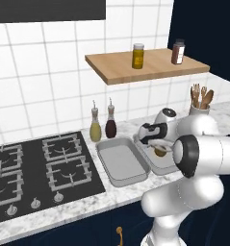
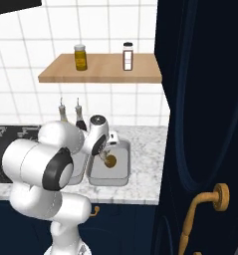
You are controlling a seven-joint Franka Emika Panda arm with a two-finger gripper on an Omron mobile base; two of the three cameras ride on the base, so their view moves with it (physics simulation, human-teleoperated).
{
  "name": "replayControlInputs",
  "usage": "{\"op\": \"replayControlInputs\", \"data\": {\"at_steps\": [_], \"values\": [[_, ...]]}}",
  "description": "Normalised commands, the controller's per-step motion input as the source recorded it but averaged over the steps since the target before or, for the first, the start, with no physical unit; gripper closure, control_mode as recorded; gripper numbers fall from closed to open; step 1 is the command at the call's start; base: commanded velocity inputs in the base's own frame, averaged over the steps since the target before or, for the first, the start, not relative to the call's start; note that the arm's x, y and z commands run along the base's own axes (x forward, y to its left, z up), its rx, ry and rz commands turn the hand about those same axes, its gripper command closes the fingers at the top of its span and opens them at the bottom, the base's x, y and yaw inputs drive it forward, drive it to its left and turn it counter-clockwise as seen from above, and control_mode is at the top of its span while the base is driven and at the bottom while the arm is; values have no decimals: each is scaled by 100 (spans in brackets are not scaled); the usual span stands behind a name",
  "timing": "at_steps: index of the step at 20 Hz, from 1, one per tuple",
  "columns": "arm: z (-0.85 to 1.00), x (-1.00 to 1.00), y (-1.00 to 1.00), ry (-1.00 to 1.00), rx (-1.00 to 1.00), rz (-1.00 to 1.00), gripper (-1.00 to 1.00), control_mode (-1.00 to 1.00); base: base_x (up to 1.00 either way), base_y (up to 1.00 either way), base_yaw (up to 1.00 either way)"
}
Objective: Place one avocado and one fish in each tupperware on the nearby counter, to pack two identical lunches.
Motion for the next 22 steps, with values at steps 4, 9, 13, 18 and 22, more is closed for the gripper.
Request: {"op": "replayControlInputs", "data": {"at_steps": [4,9,13,18,22], "values": [[-29,-61,8,3,-2,-6,100,-100,0,0,0],[-30,-44,34,0,-6,-8,100,-100,0,0,0],[0,30,-3,4,0,-5,100,-100,0,0,0],[0,32,-46,6,0,-8,100,-100,0,0,0],[21,-38,-10,-5,-2,-5,100,-100,0,0,0]]}}
